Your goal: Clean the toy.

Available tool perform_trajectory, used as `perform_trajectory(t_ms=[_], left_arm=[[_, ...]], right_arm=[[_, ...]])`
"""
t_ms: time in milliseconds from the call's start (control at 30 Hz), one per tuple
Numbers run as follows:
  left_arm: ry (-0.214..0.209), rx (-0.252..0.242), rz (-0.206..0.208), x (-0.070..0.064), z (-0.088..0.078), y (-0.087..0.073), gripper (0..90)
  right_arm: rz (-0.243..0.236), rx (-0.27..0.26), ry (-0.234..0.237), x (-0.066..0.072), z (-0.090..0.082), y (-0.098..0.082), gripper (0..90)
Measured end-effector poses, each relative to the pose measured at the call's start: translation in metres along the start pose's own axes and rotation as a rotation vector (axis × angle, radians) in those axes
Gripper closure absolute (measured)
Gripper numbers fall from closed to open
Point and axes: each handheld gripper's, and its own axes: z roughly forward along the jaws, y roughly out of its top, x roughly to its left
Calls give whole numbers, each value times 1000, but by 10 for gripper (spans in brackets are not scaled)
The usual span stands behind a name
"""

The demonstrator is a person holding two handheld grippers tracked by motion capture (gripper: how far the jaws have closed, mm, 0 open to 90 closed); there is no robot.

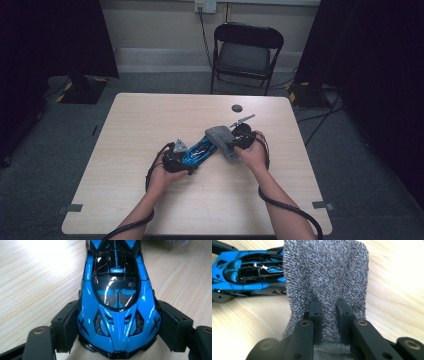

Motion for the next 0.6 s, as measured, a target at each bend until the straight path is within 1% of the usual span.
perform_trajectory(t_ms=[67,200,267,300,333,533,567,600], left_arm=[[3,2,5,0,0,0,256],[1,2,2,0,0,0,255],[3,1,3,0,0,0,255],[2,2,-1,0,0,0,254],[4,3,5,0,0,0,254],[12,6,0,-1,-1,0,248],[19,6,-12,-1,0,0,234],[24,13,-16,-2,0,0,199]], right_arm=[[-6,0,-8,-1,-2,-3,779],[-3,-5,-17,-5,-5,-9,779],[-10,-11,-39,-7,-8,-13,780],[-10,-11,-48,-8,-10,-15,779],[-6,-14,-52,-9,-12,-18,779],[20,-28,-48,-15,-21,-37,779],[25,-33,-43,-16,-23,-40,779],[31,-37,-41,-17,-24,-43,779]])
